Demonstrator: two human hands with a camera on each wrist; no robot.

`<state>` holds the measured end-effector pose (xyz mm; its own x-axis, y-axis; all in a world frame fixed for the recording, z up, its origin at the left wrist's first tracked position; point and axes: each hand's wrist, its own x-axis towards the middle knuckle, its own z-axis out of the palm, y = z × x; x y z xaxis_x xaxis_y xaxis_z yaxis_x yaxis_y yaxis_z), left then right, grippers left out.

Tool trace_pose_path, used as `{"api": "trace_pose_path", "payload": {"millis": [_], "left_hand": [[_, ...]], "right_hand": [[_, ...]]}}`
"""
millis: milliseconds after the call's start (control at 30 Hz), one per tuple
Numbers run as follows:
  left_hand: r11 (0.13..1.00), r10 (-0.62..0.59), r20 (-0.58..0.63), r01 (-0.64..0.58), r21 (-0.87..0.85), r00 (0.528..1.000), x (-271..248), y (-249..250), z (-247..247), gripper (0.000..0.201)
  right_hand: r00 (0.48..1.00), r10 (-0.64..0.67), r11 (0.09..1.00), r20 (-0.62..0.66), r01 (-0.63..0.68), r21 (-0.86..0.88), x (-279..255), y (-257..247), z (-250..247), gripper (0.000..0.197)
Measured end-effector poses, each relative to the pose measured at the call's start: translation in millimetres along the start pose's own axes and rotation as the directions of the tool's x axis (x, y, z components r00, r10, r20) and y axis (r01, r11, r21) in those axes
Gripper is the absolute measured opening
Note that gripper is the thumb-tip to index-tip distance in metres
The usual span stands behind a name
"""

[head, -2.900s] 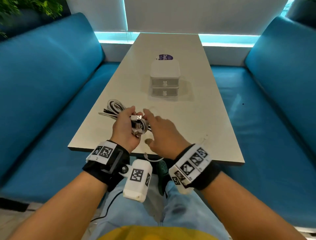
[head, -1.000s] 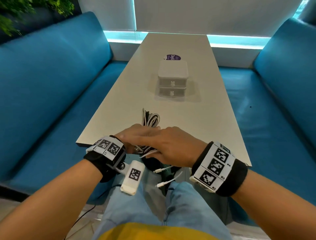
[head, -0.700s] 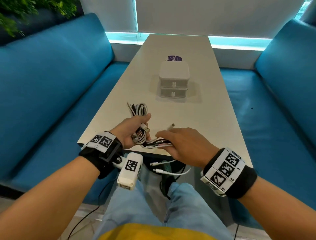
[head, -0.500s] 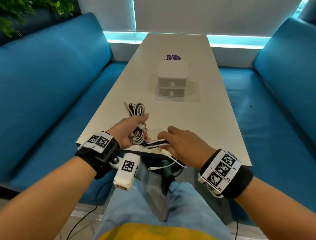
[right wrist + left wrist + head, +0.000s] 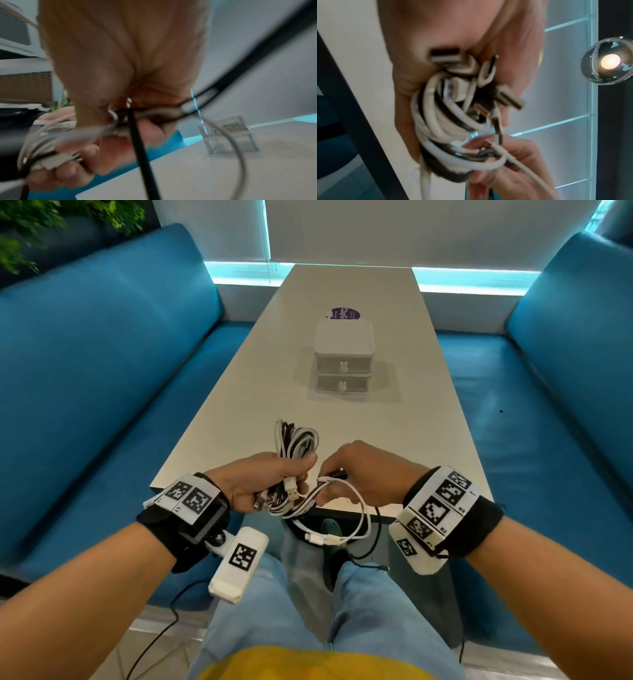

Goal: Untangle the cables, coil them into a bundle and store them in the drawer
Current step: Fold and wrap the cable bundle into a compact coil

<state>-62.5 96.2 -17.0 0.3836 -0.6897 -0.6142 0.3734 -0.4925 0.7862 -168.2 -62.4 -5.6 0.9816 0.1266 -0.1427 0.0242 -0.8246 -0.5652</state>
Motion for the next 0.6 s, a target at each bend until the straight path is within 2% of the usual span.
{"api": "trace_pose_path", "payload": {"millis": [67,133,200,267,300,333,367,433,467,500,567,600], "left_hand": [[0.997,0.082,-0.168,-0.083,0.001,0.982,3.7,0.8,0.0,0.036],[0.972,0.22,-0.338,-0.177,0.153,0.915,7.7,4.3,-1.6,0.039],[0.941,0.326,-0.412,-0.25,0.23,0.851,7.3,9.5,-1.2,0.037],[0.929,0.367,-0.444,-0.294,0.226,0.818,7.9,14.7,-1.1,0.033],[0.923,0.383,-0.453,-0.306,0.235,0.805,8.1,17.4,0.4,0.031],[0.914,0.403,-0.457,-0.32,0.251,0.793,8.6,19.4,1.4,0.03],[0.903,0.426,-0.453,-0.336,0.268,0.783,8.6,21.6,3.7,0.029],[0.883,0.466,-0.442,-0.371,0.288,0.767,7.9,24.2,10.4,0.029],[0.873,0.486,-0.443,-0.391,0.292,0.754,7.9,25.0,13.4,0.03],[0.864,0.502,-0.446,-0.408,0.294,0.741,7.2,25.2,15.7,0.031],[0.857,0.516,-0.46,-0.428,0.288,0.723,5.5,26.1,18.5,0.032],[0.861,0.509,-0.468,-0.43,0.272,0.722,5.3,26.3,18.5,0.032]], "right_hand": [[0.992,0.108,0.994,0.067,-0.11,0.025,-2.1,13.6,0.0,0.025],[0.975,0.205,0.978,0.079,-0.208,0.029,-7.9,26.0,-7.4,0.038],[0.971,0.238,0.965,-0.035,-0.233,0.117,-11.6,27.7,-18.8,0.044],[0.952,0.214,0.945,-0.219,-0.145,0.293,-11.9,14.7,-25.4,0.041],[0.946,0.201,0.931,-0.255,-0.104,0.351,-10.7,6.1,-25.5,0.039],[0.953,0.193,0.927,-0.232,-0.099,0.361,-8.4,-1.7,-22.9,0.037],[0.969,0.191,0.932,-0.157,-0.128,0.34,-5.8,-9.7,-18.3,0.042],[0.975,0.222,0.943,0.029,-0.222,0.247,1.3,-19.6,-4.7,0.069],[0.967,0.24,0.945,0.084,-0.253,0.208,5.4,-20.9,1.8,0.073],[0.963,0.249,0.945,0.1,-0.264,0.193,9.5,-20.5,8.6,0.066],[0.958,0.276,0.943,0.072,-0.284,0.175,15.9,-21.3,20.1,0.039],[0.956,0.287,0.944,0.057,-0.292,0.155,18.0,-22.0,24.3,0.034]]}}
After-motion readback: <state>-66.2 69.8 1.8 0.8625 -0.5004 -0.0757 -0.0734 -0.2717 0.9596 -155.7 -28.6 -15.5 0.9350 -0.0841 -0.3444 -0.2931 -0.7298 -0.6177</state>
